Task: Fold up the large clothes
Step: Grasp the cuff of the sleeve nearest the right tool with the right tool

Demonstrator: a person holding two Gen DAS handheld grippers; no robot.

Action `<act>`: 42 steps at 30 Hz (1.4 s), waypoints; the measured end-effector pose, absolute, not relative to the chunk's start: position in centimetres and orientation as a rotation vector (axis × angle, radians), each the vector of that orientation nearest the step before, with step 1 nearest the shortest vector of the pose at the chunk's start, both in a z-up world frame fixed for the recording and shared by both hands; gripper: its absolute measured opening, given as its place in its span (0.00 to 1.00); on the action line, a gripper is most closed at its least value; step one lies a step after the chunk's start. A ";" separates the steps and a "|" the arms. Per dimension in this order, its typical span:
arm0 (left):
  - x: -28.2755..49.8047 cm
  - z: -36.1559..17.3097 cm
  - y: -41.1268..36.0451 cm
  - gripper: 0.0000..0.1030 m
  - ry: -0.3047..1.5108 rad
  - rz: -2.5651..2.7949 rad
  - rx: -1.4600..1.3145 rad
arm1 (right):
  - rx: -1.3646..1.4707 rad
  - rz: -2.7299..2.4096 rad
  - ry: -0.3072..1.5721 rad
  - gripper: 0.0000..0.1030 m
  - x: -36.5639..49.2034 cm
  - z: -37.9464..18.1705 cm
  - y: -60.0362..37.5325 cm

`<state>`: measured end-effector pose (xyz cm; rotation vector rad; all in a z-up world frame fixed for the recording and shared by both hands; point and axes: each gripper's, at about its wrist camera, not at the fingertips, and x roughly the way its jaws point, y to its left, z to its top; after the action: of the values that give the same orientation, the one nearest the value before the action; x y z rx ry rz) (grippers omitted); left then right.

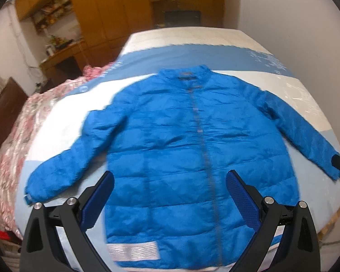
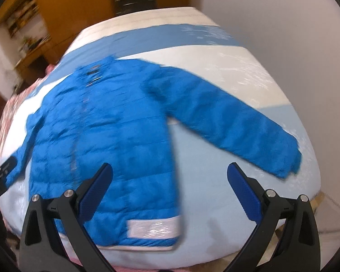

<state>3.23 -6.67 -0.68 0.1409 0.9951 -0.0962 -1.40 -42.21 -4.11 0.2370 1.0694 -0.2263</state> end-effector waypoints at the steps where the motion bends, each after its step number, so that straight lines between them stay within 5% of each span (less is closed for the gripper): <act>1: 3.6 -0.8 -7.6 0.96 0.994 -0.112 0.139 | 0.265 -0.249 1.063 0.97 -1.7 -4.4 -44.2; 12: 9.6 -4.0 -21.2 0.96 0.954 -0.232 0.145 | 0.479 -0.434 1.150 0.97 -4.2 -11.9 -66.4; 25: 12.0 -9.0 -26.9 0.95 1.020 -0.252 0.130 | 0.716 -0.348 1.241 0.95 -4.0 -21.0 -74.3; 28: 12.7 -9.4 -26.6 0.95 1.038 -0.241 0.124 | 0.714 -0.303 1.218 0.74 -3.9 -20.6 -74.1; 30: 13.0 -9.5 -26.3 0.95 1.049 -0.232 0.119 | 0.750 -0.242 1.212 0.44 -3.2 -20.6 -74.1; 33: 13.5 -9.4 -25.7 0.94 1.061 -0.233 0.104 | 0.809 -0.197 1.183 0.25 -2.9 -19.9 -74.1; 42: 14.2 -6.7 -22.0 0.94 1.048 -0.236 0.060 | 0.720 -0.007 1.004 0.23 2.8 -9.2 -68.5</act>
<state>14.18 -22.01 -6.66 0.0603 1.0480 -0.2362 2.79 -68.48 -9.25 0.7198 1.0044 -0.0067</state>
